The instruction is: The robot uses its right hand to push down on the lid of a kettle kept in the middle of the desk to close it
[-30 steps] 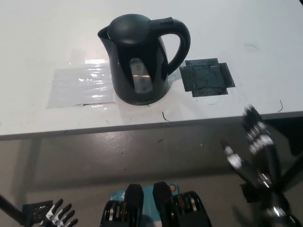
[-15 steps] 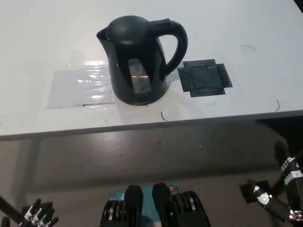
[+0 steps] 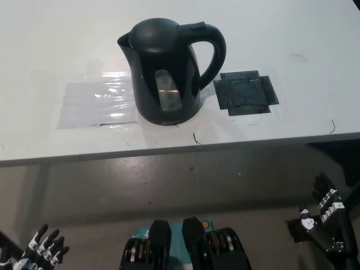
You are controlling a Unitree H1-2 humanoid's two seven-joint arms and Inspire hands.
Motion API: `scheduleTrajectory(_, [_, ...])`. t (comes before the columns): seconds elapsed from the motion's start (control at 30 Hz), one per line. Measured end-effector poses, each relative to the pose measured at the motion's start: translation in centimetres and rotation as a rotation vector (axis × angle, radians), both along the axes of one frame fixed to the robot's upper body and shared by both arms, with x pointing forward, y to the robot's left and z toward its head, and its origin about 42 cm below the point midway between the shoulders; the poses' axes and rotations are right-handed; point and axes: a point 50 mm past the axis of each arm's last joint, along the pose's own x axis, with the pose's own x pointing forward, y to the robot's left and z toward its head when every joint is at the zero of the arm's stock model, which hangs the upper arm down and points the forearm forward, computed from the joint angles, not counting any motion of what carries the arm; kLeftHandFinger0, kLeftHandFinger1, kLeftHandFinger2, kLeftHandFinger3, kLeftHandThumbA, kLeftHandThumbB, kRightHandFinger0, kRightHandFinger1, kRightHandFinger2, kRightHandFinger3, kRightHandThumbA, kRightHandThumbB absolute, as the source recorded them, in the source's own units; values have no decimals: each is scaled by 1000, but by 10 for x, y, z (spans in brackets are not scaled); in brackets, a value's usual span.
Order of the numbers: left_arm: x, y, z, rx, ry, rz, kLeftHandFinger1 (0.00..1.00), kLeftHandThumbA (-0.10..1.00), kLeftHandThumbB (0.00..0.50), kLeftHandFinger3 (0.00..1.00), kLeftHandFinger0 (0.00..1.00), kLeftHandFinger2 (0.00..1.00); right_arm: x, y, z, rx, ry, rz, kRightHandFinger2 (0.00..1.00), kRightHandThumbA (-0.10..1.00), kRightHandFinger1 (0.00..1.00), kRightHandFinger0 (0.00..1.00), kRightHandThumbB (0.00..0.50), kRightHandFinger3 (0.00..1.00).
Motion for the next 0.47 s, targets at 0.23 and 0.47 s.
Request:
scheduleTrajectory(0.23, [-1,0,-4,-3,11,4,1000,1000,489,1000,1000,1000,1,-4,2,37,-12,7,1000,423,1000,1000,0,1000])
scheduleTrajectory(0.47, [-1,0,-3,-3,9,4,1000,1000,495,1000,1000,1000,1,-5,0,51,-10,18,1000,434,1000,1000,0,1000])
